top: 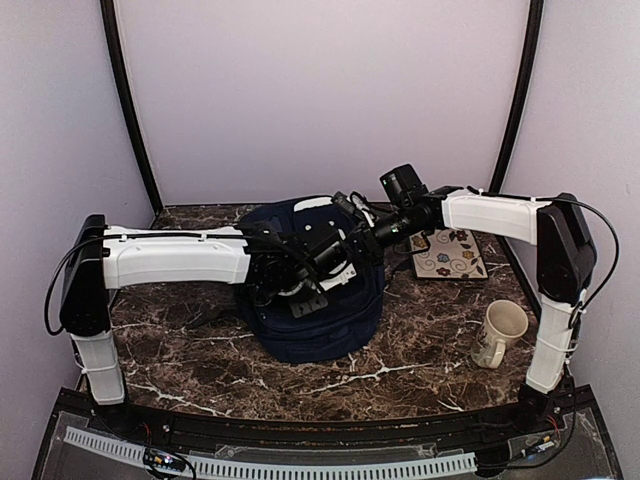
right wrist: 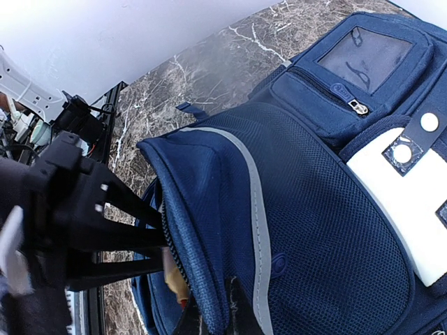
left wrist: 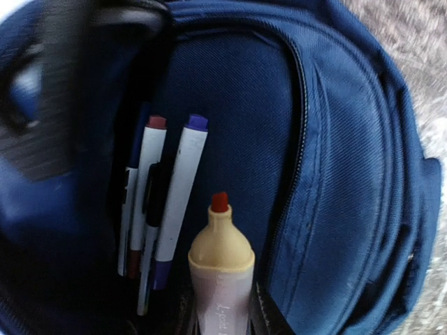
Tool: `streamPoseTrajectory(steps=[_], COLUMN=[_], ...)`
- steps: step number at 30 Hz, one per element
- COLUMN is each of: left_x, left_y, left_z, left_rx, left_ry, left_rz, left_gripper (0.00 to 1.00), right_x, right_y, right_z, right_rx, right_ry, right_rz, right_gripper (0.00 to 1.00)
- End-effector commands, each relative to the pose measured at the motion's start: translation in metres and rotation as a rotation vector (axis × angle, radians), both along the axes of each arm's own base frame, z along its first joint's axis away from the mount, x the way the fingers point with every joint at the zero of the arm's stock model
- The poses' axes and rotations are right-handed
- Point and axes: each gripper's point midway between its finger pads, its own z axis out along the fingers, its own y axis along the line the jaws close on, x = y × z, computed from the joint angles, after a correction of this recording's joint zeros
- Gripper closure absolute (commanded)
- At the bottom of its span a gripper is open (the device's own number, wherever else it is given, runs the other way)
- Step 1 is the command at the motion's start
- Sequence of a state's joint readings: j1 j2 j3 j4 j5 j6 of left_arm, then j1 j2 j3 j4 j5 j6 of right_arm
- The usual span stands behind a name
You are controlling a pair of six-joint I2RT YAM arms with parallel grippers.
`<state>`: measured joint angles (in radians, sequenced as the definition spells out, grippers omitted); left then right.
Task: Pack the student bag
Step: Place the pencil case in the upper front pocket of the bag.
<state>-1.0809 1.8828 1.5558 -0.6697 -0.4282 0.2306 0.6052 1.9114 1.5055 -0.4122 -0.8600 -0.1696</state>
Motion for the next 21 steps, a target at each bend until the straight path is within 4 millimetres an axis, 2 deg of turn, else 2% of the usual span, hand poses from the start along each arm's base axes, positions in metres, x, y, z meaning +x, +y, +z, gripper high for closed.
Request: streamPoseTrajectory(steps=[1, 9, 14, 21], left_x=[0.017, 0.039, 0.043, 0.045], left_y=[0.001, 0.001, -0.002, 0.0], left_z=[0.006, -0.014, -0.021, -0.016], left_rx=[0.101, 0.191, 0.18, 0.173], left_ry=[-0.131, -0.207, -0.196, -0.201], left_rz=[-0.058, -0.059, -0.057, -0.027], left_gripper=[0.94, 0.94, 0.92, 0.67], right_x=[-0.006, -0.008, -0.008, -0.008], right_y=[0.007, 0.007, 0.007, 0.007], right_z=[0.032, 0.031, 0.032, 0.029], right_rx=[0.089, 0.09, 0.089, 0.086], right_ry=[-0.011, -0.005, -0.009, -0.003], right_rz=[0.047, 0.049, 0.05, 0.052], right_gripper=[1.0, 1.0, 1.0, 1.0])
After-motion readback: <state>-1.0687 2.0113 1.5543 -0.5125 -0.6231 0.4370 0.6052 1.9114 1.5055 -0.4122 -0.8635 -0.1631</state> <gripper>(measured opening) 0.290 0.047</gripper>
